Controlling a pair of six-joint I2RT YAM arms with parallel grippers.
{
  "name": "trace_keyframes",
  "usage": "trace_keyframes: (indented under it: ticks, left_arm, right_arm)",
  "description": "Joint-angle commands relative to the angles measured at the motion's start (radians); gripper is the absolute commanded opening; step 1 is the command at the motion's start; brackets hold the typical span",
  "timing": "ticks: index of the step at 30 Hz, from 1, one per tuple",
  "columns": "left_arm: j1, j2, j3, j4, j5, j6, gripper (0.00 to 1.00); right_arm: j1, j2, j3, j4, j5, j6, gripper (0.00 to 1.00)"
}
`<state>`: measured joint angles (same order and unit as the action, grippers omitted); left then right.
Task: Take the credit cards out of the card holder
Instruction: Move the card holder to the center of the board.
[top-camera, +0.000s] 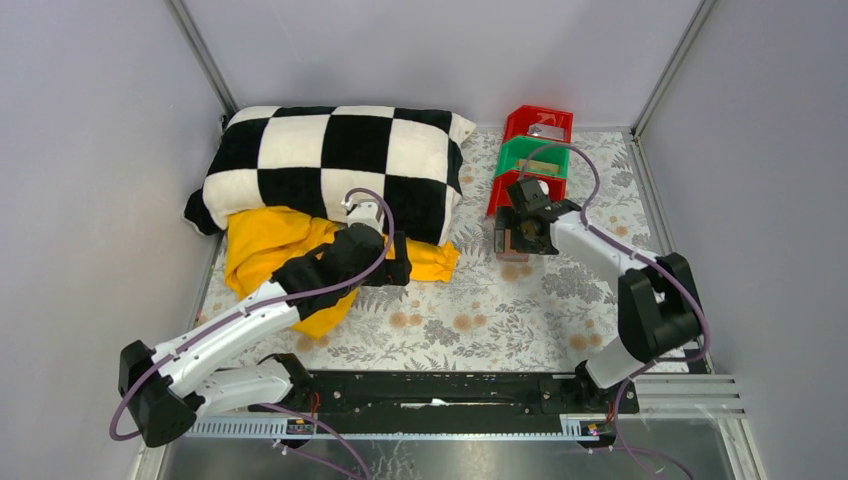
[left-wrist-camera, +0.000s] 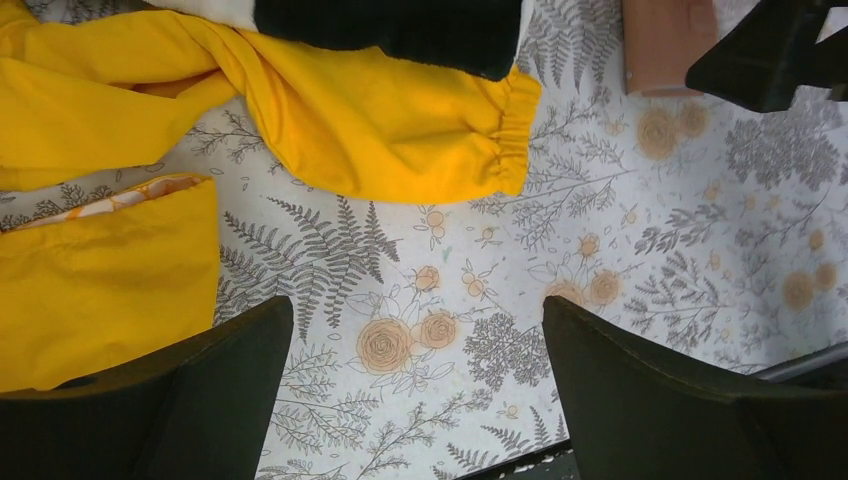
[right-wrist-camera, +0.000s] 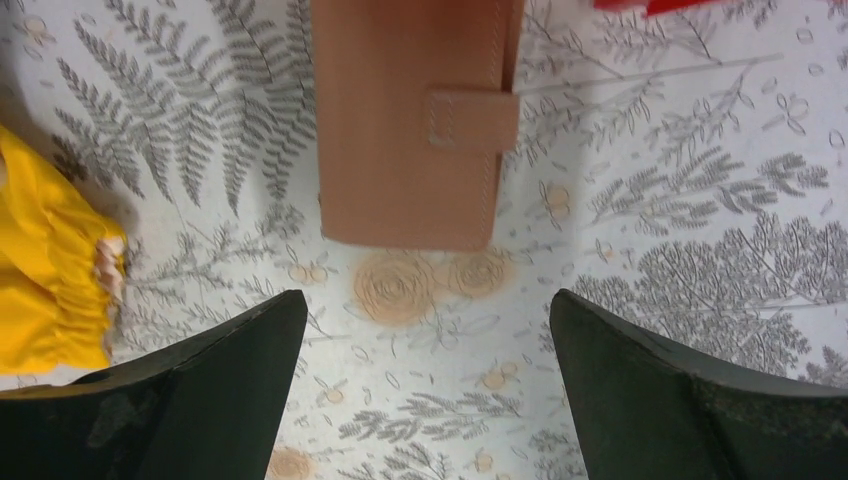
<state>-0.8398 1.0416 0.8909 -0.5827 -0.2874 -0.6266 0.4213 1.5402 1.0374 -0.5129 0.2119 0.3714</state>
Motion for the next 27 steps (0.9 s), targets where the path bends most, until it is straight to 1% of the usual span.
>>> trace_keyframes:
  ticks: [1, 7, 11, 16, 18, 21, 22, 27]
  left_arm:
    - [-0.002, -0.052, 0.042, 0.021, -0.077, -0.067, 0.99]
    - [-0.002, -0.076, 0.029, 0.017, -0.098, -0.083, 0.99]
    - [-0.003, -0.102, 0.003, 0.014, -0.142, -0.125, 0.99]
    - [-0.002, -0.109, -0.009, 0.01, -0.136, -0.133, 0.99]
    - [-0.002, -0.107, -0.003, 0.009, -0.128, -0.122, 0.99]
    - [-0.002, -0.085, 0.023, 0.009, -0.048, -0.069, 0.99]
    - [-0.002, -0.071, 0.029, 0.008, -0.028, -0.06, 0.99]
    - [-0.006, 0.006, 0.023, 0.049, 0.044, -0.063, 0.99]
  right_arm:
    - [-0.004, 0.085, 0.101, 0.031, 0.002, -0.002, 1.0]
    - [-0.004, 0.218, 0.134, 0.061, -0.004, 0.003, 1.0]
    - [-0.004, 0.267, 0.111, 0.124, -0.037, 0.024, 1.0]
    - [-0.005, 0.287, 0.078, 0.171, -0.031, 0.029, 1.0]
    - [-0.004, 0.278, 0.063, 0.183, -0.034, 0.034, 0.94]
    - [-0.004, 0.249, 0.041, 0.186, -0.034, 0.039, 0.81]
    - [-0.004, 0.235, 0.032, 0.185, -0.033, 0.041, 0.79]
    - [-0.001, 0.113, -0.047, 0.153, -0.062, 0.061, 0.76]
